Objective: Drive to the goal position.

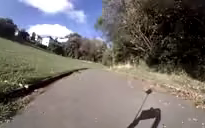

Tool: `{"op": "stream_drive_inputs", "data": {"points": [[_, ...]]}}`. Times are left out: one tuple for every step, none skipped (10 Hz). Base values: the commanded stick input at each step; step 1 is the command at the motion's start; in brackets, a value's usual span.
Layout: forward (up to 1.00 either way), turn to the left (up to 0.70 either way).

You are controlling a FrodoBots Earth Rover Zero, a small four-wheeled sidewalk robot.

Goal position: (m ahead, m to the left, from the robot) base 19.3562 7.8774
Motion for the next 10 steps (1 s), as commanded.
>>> {"op": "stream_drive_inputs", "data": {"points": [[0.70, 0.00], [0.70, 0.00], [0.70, 0.00], [0.70, 0.00], [0.70, 0.00], [0.70, 0.00], [0.70, 0.00], [0.70, 0.00], [0.70, 0.00], [0.70, 0.00]]}}
